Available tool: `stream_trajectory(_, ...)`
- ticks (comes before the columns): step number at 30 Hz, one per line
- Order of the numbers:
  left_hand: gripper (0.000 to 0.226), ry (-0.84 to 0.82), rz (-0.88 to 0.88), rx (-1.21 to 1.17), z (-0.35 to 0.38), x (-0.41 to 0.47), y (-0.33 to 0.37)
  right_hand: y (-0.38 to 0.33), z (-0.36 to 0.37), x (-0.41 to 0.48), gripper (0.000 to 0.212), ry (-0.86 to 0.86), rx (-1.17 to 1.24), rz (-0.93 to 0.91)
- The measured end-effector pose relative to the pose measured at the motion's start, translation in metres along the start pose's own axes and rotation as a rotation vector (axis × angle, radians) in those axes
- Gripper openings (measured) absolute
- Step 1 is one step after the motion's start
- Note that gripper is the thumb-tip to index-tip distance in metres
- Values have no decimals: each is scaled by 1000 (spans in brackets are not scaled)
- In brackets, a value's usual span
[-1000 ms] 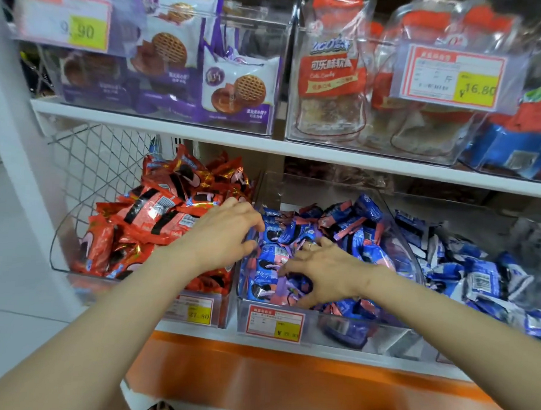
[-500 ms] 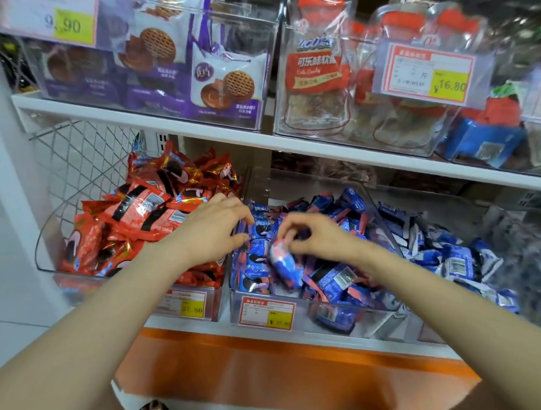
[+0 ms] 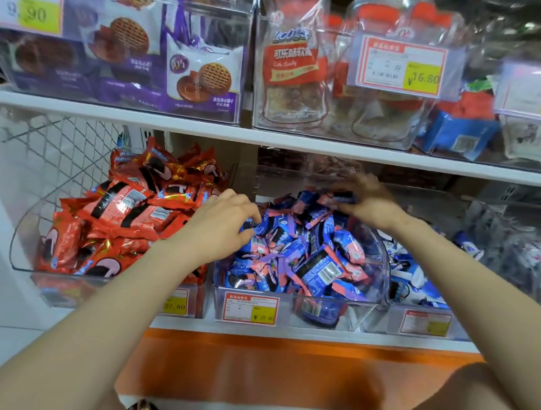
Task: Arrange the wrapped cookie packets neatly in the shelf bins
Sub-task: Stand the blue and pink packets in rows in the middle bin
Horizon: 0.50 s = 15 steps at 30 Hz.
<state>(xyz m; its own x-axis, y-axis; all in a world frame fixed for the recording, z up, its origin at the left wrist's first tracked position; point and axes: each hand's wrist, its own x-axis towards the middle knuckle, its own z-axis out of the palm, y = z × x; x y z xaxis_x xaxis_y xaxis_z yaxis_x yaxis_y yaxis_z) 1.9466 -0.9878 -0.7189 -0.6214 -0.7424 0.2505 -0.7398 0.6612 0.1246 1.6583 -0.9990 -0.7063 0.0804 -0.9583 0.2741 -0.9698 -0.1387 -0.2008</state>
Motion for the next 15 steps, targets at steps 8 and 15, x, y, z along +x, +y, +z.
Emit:
stream_trajectory(8, 27, 31, -60, -40, -2, 3, -2, 14, 4, 1, 32, 69, -134, 1)
stream_trajectory(15, 27, 90, -135, -73, -10, -1, -11, -65, 14, -14, 31, -188, 28, -335)
